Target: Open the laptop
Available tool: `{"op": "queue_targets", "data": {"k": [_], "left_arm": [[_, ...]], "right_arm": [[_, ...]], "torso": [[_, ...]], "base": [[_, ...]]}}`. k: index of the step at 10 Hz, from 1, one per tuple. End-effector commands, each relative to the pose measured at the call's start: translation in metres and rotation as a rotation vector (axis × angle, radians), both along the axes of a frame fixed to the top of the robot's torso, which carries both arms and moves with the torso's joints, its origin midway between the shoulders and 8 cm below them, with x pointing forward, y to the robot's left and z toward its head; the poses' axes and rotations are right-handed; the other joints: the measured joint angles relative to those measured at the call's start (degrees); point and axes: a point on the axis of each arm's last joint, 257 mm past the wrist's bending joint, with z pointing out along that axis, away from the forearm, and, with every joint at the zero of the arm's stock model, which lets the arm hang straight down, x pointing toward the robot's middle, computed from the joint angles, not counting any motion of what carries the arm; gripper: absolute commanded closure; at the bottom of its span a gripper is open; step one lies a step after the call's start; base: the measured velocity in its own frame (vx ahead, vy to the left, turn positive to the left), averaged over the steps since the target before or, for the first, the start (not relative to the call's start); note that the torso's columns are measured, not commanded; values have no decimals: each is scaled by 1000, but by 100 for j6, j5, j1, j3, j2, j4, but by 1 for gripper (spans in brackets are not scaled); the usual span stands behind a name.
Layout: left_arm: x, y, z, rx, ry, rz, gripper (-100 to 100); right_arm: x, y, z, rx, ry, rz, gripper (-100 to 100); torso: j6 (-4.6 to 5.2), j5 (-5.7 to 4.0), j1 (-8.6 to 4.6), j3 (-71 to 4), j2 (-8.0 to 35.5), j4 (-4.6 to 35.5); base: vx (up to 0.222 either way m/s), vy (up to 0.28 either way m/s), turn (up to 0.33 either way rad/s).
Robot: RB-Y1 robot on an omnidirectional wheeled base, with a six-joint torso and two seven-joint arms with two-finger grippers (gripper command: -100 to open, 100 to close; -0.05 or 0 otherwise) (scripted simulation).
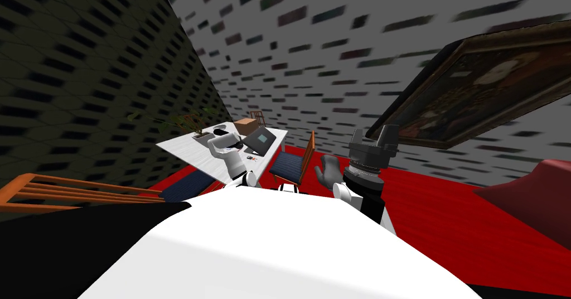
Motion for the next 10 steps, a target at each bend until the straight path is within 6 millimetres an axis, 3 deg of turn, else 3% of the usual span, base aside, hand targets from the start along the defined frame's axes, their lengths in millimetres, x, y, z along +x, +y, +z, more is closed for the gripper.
{"op": "queue_targets", "data": {"k": [1, 7, 8, 10], "left_arm": [[-2, -18, -24, -84, 37, -11, 100], [-2, -18, -24, -84, 37, -11, 100], [-10, -15, -13, -83, 39, -3, -100], [-17, -14, -2, -83, 40, 4, -100]], "right_arm": [[0, 0, 0, 0, 0, 0, 0], [0, 0, 0, 0, 0, 0, 0], [0, 0, 0, 0, 0, 0, 0], [0, 0, 0, 0, 0, 0, 0]], "torso": [[5, 5, 0, -5, -8, -8], [-23, -27, 24, 7, 18, 37], [-28, -31, 22, 4, 16, 38], [-31, -27, 32, 2, 13, 36]], "base": [[-15, 14, -51], [1, -1, 4], [15, 4, -39], [26, 17, -52]]}}
